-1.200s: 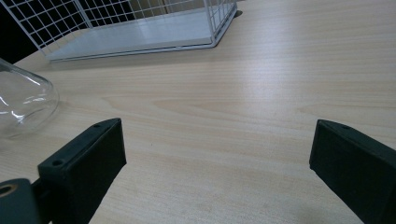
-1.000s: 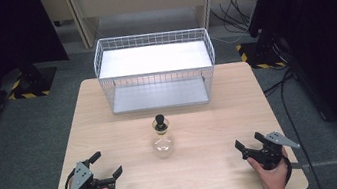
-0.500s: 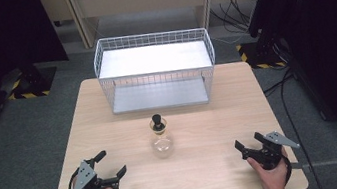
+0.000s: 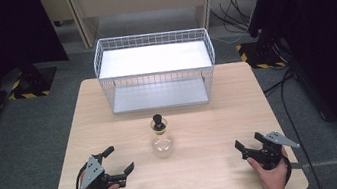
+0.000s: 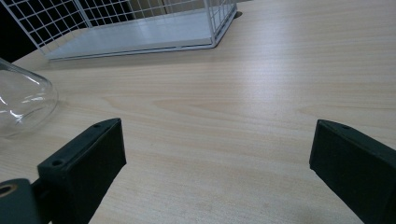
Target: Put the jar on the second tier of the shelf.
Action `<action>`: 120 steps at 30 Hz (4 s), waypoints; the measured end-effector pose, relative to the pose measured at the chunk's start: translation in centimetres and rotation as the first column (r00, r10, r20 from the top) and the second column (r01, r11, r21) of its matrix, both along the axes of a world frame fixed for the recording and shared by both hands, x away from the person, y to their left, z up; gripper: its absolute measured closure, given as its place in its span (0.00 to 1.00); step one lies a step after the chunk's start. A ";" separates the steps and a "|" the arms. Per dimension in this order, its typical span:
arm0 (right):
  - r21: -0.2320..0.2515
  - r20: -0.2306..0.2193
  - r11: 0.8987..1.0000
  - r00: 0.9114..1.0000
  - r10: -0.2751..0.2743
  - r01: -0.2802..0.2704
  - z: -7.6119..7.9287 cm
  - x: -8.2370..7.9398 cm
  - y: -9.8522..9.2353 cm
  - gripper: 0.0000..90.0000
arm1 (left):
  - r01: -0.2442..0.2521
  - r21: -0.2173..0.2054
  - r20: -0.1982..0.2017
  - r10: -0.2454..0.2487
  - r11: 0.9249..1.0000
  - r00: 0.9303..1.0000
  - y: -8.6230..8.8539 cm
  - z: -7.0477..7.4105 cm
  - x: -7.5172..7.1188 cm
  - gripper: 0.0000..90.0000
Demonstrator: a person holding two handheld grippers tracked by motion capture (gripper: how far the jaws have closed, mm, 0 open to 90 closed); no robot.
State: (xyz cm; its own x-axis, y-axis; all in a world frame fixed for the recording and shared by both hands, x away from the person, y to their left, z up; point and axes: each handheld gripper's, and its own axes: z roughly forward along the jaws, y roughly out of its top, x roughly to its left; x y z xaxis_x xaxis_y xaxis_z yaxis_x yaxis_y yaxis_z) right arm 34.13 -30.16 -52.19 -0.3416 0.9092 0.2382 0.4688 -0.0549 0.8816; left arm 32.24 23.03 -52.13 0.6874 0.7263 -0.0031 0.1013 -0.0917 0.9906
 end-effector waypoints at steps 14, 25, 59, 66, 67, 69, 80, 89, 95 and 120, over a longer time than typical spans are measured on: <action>0.004 0.001 1.000 1.000 -0.002 0.002 0.0 0.0 0.0 0.04 | 0.052 0.008 0.021 -0.052 0.999 0.998 -2.7 0.9 1.6 0.06; 0.004 0.000 1.000 1.000 -0.002 0.002 0.0 0.0 0.0 0.04 | 0.066 0.003 0.025 -0.066 0.998 0.997 -4.3 1.2 2.9 0.07; 0.009 -0.004 1.000 1.000 -0.005 0.005 0.0 0.0 0.0 0.04 | 0.113 0.013 -0.010 -0.113 0.993 0.994 -9.4 1.5 7.1 0.32; 0.009 -0.005 1.000 1.000 -0.005 0.005 0.0 0.0 0.0 0.04 | 0.123 0.004 -0.008 -0.123 0.992 0.992 -9.8 1.6 7.5 0.43; 0.008 -0.005 1.000 1.000 -0.004 0.004 0.0 0.0 0.0 0.04 | 0.125 0.002 -0.008 -0.125 0.992 0.992 -9.8 1.6 7.5 0.44; 0.008 -0.004 1.000 1.000 -0.004 0.004 0.0 0.0 0.0 0.04 | 0.131 0.000 -0.008 -0.131 0.991 0.991 -9.9 1.6 7.6 0.47; 0.011 -0.007 1.000 1.000 -0.003 0.003 0.0 0.0 -0.1 0.04 | 0.130 0.005 -0.017 -0.130 0.992 0.991 -10.0 1.7 7.6 0.56; 0.011 -0.008 1.000 1.000 -0.003 0.003 0.0 0.1 -0.1 0.04 | 0.114 -0.005 -0.009 -0.114 0.993 0.993 -9.9 2.3 7.3 0.57; 0.010 -0.007 1.000 1.000 -0.004 0.004 0.0 0.0 -0.1 0.04 | 0.097 -0.013 0.029 -0.096 0.995 0.995 -9.8 4.0 6.8 0.57; 0.010 -0.008 1.000 1.000 -0.007 0.007 0.0 0.0 -0.1 0.04 | -0.043 -0.027 0.120 0.046 0.999 0.992 -8.1 10.0 6.9 0.57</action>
State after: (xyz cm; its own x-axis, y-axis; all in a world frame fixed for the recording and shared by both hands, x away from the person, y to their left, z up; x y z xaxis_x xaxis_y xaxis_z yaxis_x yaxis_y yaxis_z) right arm 34.18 -30.23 -52.21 -0.3334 0.9091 0.2499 0.4754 -0.0668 0.8772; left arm 39.10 14.95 -42.10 0.6509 0.7568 0.0601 -0.0154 -0.0660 0.9977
